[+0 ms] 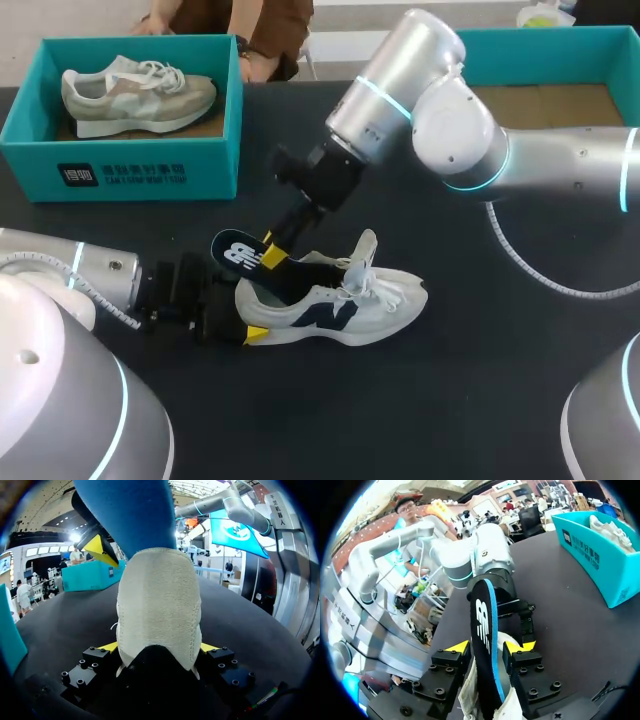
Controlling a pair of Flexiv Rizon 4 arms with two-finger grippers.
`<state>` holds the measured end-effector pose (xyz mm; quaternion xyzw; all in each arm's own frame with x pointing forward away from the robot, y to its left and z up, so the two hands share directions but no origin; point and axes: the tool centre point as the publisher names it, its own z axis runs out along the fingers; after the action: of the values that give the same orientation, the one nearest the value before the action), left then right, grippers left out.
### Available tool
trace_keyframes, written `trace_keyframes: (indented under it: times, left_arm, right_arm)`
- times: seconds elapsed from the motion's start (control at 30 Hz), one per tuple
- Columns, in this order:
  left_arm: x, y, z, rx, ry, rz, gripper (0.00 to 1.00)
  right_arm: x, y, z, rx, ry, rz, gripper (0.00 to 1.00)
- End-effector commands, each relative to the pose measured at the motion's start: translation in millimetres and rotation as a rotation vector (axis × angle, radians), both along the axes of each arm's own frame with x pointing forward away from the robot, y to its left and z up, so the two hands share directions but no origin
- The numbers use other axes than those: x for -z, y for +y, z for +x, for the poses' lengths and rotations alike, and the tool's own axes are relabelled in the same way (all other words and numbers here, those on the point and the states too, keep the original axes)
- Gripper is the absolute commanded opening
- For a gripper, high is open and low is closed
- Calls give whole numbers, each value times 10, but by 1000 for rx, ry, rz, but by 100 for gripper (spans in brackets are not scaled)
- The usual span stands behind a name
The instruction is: Take the shoe out of the shoebox, open the shoe tongue, remove and reinsert the insole, then place the shoe into the shoebox
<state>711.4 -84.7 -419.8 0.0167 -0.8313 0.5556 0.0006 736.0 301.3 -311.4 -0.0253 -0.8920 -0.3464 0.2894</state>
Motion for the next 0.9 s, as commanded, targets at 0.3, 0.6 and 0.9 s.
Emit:
trace_keyframes:
  times: [0.3, 0.6, 0.9]
  left_arm:
    - [53, -29, -18, 0, 1, 3, 0]
    - [53, -29, -18, 0, 1, 3, 0]
    - [53, -29, -18, 0, 1, 3, 0]
  right_arm:
    - [70, 87, -36, -69, 70, 31, 0]
    - [-146, 51, -40, -125, 149, 104, 0]
    - [-602, 148, 226, -15, 123, 281, 0]
